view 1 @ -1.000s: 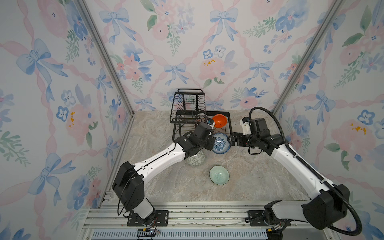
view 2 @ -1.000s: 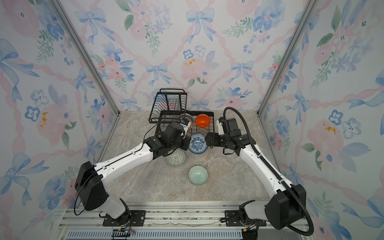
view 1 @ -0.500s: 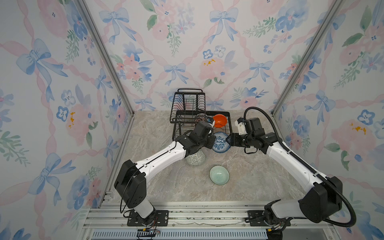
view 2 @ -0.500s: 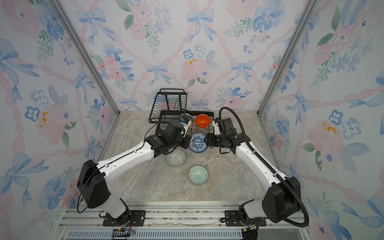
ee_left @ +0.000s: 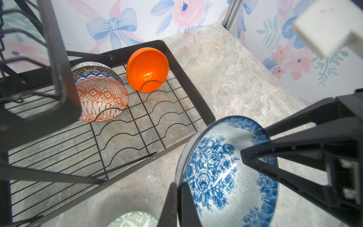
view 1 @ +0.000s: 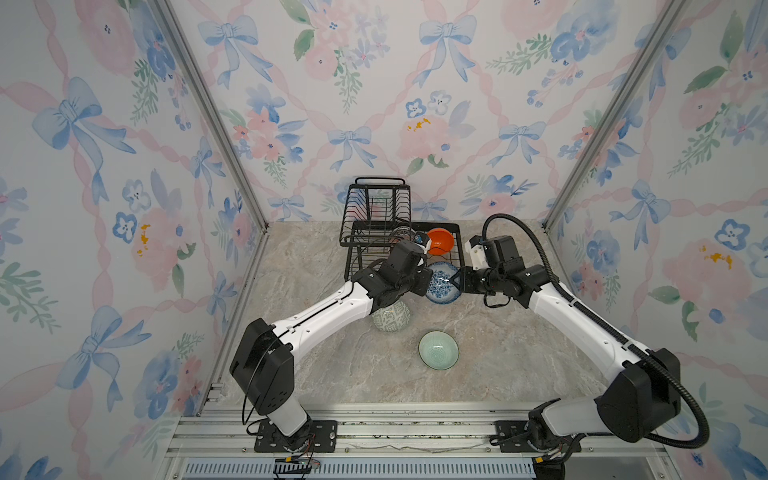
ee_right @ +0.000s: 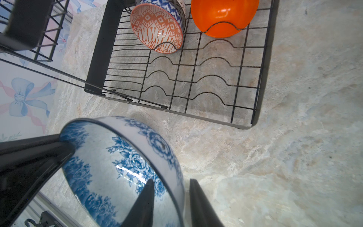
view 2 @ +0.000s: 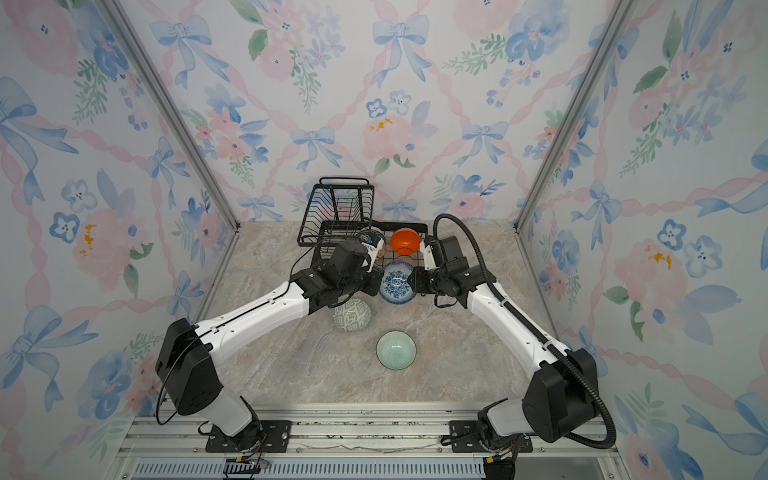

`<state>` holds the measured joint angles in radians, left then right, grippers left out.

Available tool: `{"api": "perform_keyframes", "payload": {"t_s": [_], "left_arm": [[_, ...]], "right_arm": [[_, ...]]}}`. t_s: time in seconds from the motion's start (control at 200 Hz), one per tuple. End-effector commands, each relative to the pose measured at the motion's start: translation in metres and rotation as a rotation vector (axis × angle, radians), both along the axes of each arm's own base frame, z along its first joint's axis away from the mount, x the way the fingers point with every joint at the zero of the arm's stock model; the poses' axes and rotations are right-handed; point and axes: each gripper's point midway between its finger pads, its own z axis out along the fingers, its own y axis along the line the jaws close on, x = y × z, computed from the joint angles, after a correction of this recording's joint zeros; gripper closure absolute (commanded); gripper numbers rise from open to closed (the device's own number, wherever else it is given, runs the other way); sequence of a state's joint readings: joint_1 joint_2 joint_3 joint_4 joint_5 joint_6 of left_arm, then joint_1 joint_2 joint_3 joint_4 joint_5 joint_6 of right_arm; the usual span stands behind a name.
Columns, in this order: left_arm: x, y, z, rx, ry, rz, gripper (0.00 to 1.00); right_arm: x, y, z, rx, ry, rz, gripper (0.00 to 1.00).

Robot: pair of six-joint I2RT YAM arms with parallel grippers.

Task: Load bowls into a dish rack
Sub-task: Place the bowl in the dish rack.

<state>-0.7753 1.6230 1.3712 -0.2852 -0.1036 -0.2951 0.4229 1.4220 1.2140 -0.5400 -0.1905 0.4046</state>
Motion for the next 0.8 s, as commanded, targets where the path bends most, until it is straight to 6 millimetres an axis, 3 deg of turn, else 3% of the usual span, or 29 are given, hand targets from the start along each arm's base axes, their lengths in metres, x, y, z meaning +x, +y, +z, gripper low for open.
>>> {"api": "perform_keyframes", "payload": {"t_s": [0.0, 0.385, 0.615, 0.675, 0.795], "left_arm": [[0.0092, -0.0077, 0.0276, -0.063, -0.062, -0.013, 1.00], [0.0076, -0.0071, 0.0274, -0.065, -0.060, -0.017, 1.00], [0.0030, -0.0098, 0.0283, -0.067, -0.059, -0.046, 1.00], [0.0023, -0.0091, 0.0296, -0.068, -0.063, -0.048, 0.85], [0.0014, -0.0061, 0.0332, -0.067, -0.074, -0.042, 0.66]], "right_arm": [[-0.0018, 0.0040, -0.0066, -0.006, 0.012, 0.015, 0.73], [-0.0027, 0.0003, -0.0077, -0.025, 0.011, 0.007, 0.99], [-0.0044, -0.0024, -0.0070, -0.038, 0.003, 0.007, 1.00], [-0.0047, -0.0034, -0.0068, -0.041, 0.000, 0.008, 1.00], [-0.0054, -0.0041, -0.0055, -0.045, -0.005, 0.012, 1.00]]}}
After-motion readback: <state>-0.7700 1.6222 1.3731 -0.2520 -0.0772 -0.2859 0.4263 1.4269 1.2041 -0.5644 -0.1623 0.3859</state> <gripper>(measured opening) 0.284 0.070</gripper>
